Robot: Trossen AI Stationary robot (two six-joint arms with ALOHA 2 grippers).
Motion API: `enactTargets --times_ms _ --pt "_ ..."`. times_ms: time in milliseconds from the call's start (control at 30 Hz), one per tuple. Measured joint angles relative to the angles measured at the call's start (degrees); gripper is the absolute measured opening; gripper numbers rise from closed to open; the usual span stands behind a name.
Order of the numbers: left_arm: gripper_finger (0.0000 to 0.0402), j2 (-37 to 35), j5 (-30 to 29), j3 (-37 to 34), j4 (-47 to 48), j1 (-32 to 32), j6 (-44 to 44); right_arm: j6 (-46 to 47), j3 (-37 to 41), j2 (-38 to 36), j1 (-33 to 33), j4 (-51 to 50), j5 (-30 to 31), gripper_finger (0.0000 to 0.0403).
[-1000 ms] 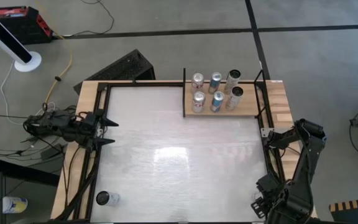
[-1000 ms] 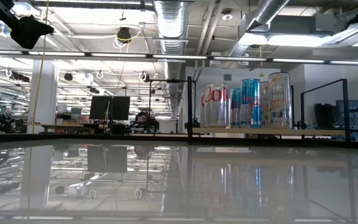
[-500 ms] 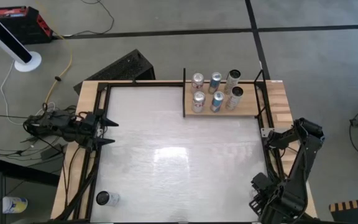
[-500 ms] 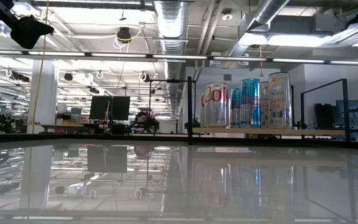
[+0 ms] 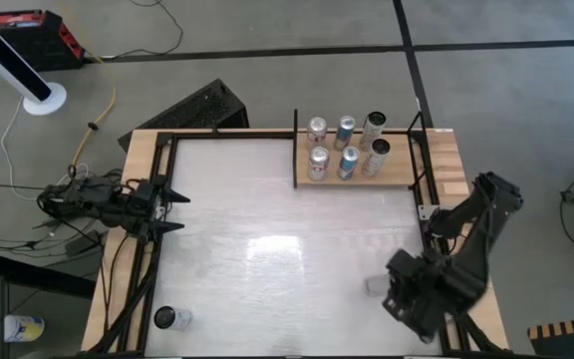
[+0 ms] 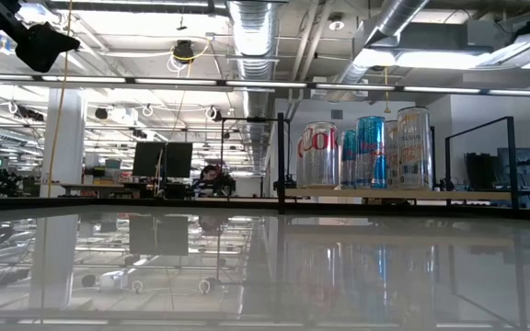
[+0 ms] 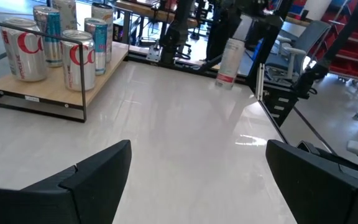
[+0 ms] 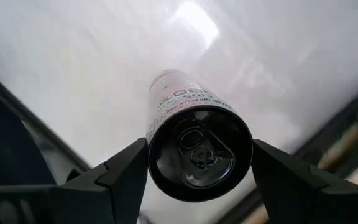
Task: Place canned beverage on shelf
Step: Put the right black can on the shelf
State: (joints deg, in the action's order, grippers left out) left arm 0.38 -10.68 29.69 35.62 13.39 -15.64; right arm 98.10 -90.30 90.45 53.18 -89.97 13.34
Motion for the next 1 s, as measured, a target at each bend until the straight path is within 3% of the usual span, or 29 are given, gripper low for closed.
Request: enactTargets --times_ms 500,767,1000 --pt "0.0357 0.0 0.0 0.0 0.0 0.0 0.0 -33.0 0.4 -13.7 -22.2 0.0 7.1 0.0279" --pt "0.0357 0.0 -0.1 0.0 -0.1 0.0 0.1 -49.2 9.7 -27.0 -40.0 -0.4 4.8 0.0279" --pt "0.0357 0.0 -1.5 0.0 -0.2 0.0 0.1 -64.2 10.4 -34.9 -56.3 0.0 3.9 0.0278"
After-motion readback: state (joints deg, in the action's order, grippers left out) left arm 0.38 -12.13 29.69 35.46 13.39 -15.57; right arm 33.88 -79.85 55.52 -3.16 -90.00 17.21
